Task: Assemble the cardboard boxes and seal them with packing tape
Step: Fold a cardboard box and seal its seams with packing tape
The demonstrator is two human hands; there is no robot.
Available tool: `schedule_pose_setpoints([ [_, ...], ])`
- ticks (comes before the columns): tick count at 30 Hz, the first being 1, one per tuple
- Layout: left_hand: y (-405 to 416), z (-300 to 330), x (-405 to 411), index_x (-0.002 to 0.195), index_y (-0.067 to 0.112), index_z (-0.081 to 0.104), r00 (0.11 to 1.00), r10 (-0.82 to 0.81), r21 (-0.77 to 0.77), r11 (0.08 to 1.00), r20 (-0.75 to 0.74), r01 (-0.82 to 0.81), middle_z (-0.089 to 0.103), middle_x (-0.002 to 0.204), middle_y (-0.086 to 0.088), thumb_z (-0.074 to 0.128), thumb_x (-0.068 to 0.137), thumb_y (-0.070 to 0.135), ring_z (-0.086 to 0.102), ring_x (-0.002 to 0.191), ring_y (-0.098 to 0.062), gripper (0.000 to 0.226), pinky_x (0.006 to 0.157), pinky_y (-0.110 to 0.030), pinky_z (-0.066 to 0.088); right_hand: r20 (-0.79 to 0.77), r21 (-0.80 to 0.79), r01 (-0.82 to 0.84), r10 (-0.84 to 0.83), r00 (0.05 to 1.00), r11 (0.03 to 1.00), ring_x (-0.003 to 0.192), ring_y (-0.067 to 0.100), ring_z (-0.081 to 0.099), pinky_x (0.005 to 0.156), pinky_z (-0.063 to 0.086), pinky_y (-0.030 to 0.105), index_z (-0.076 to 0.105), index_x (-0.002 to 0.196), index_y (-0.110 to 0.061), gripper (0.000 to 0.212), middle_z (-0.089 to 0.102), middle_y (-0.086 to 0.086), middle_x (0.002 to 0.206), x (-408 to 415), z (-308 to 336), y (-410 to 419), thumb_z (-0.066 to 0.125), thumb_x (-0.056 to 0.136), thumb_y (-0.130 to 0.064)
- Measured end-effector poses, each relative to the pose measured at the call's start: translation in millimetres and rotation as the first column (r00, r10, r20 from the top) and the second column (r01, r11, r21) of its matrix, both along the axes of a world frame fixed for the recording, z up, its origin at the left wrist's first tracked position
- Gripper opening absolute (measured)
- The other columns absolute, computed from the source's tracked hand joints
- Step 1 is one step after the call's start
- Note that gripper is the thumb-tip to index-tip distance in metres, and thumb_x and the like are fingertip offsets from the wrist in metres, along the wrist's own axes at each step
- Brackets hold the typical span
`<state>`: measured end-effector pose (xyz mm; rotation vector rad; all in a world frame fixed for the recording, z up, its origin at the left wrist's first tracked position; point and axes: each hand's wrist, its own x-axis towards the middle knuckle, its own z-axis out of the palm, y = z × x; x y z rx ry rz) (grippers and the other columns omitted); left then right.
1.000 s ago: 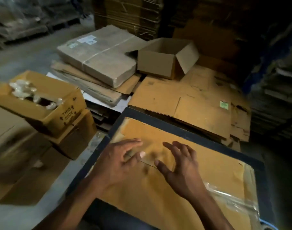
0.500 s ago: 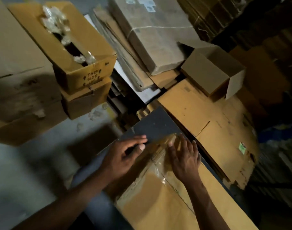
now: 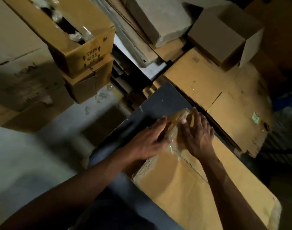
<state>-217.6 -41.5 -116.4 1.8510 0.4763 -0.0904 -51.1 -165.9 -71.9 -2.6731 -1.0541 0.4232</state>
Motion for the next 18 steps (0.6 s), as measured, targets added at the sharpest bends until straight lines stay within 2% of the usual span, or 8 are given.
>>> schedule_pose_setpoints([
  [1, 0, 8, 7, 0.167, 0.025, 0.007, 0.999, 0.007, -0.01, 1.0, -0.039, -0.007, 0.018, 0.172, 0.0, 0.043, 0.108, 0.051, 0.03, 0.153, -0.021, 0.074, 0.121, -0.037, 0.027, -0.007, 0.006, 0.011, -0.01, 1.0, 1.0, 0.157, 0.028, 0.011, 0.124, 0.005, 0.06, 0.012, 0.163, -0.036, 0.078, 0.021, 0.005, 0.169, 1, 1, -2, 0.025, 0.096, -0.074],
  [3, -4, 17, 20, 0.163, 0.022, 0.023, 0.996, 0.012, 0.064, 0.998, -0.084, -0.007, 0.044, 0.159, -0.007, 0.043, 0.109, 0.043, 0.05, 0.138, -0.028, 0.061, 0.106, -0.038, 0.041, 0.019, -0.039, 0.032, -0.031, 0.999, 0.999, 0.158, 0.03, 0.004, 0.124, 0.003, 0.061, 0.013, 0.163, -0.036, 0.082, 0.02, 0.004, 0.169, 3, 1, -9, 0.026, 0.094, -0.078],
  [5, -10, 20, 28, 0.155, 0.022, 0.037, 0.996, 0.012, 0.151, 0.989, -0.093, 0.003, 0.06, 0.14, -0.005, 0.042, 0.11, 0.041, 0.063, 0.12, -0.027, 0.049, 0.094, -0.037, 0.049, 0.046, -0.08, 0.049, -0.046, 0.998, 0.996, 0.158, 0.033, 0.003, 0.123, 0.003, 0.062, 0.014, 0.162, -0.037, 0.084, 0.02, 0.004, 0.169, 9, 1, -19, 0.025, 0.091, -0.081],
  [6, -8, 20, 34, 0.15, 0.023, 0.043, 0.995, 0.008, 0.155, 0.988, -0.096, 0.007, 0.063, 0.134, -0.003, 0.043, 0.11, 0.041, 0.065, 0.113, -0.023, 0.044, 0.094, -0.039, 0.052, 0.042, -0.084, 0.053, -0.049, 0.998, 0.995, 0.157, 0.033, 0.004, 0.123, 0.004, 0.062, 0.015, 0.162, -0.037, 0.085, 0.02, 0.005, 0.169, 13, 1, -23, 0.026, 0.091, -0.082],
  [9, 7, 23, 61, 0.139, 0.025, 0.056, 0.994, -0.042, 0.115, 0.992, -0.105, 0.055, 0.065, 0.129, 0.004, 0.048, 0.108, 0.045, 0.062, 0.111, -0.015, 0.038, 0.094, -0.04, 0.053, 0.032, -0.069, 0.081, -0.079, 0.996, 0.994, 0.157, 0.033, 0.008, 0.124, 0.008, 0.061, 0.017, 0.162, -0.035, 0.09, 0.02, 0.006, 0.17, 27, 7, -31, 0.03, 0.088, -0.084],
  [13, 31, 36, 108, 0.131, 0.024, 0.062, 0.984, -0.159, 0.179, 0.969, -0.084, 0.172, 0.068, 0.122, 0.002, 0.051, 0.107, 0.043, 0.066, 0.11, -0.021, 0.032, 0.091, -0.041, 0.055, 0.05, -0.087, 0.155, -0.151, 0.987, 0.984, 0.155, 0.037, 0.008, 0.122, 0.011, 0.062, 0.018, 0.162, -0.036, 0.095, 0.02, 0.007, 0.169, 55, 29, -63, 0.034, 0.082, -0.084],
  [16, 29, 48, 136, 0.133, 0.019, 0.059, 0.973, -0.203, 0.355, 0.906, -0.113, 0.23, 0.067, 0.124, -0.004, 0.049, 0.107, 0.036, 0.065, 0.112, -0.027, 0.032, 0.09, -0.04, 0.053, 0.087, -0.148, 0.245, -0.234, 0.968, 0.958, 0.155, 0.039, 0.007, 0.121, 0.011, 0.065, 0.016, 0.161, -0.039, 0.094, 0.02, 0.01, 0.169, 83, 33, -114, 0.037, 0.084, -0.088],
  [18, 15, 58, 147, 0.139, 0.017, 0.052, 0.977, -0.178, 0.54, 0.814, -0.117, 0.213, 0.064, 0.132, -0.009, 0.053, 0.106, 0.033, 0.062, 0.12, -0.033, 0.037, 0.091, -0.04, 0.049, 0.091, -0.18, 0.349, -0.338, 0.937, 0.92, 0.155, 0.039, 0.01, 0.121, 0.012, 0.065, 0.017, 0.16, -0.041, 0.091, 0.022, 0.009, 0.168, 97, 35, -155, 0.039, 0.084, -0.086],
])
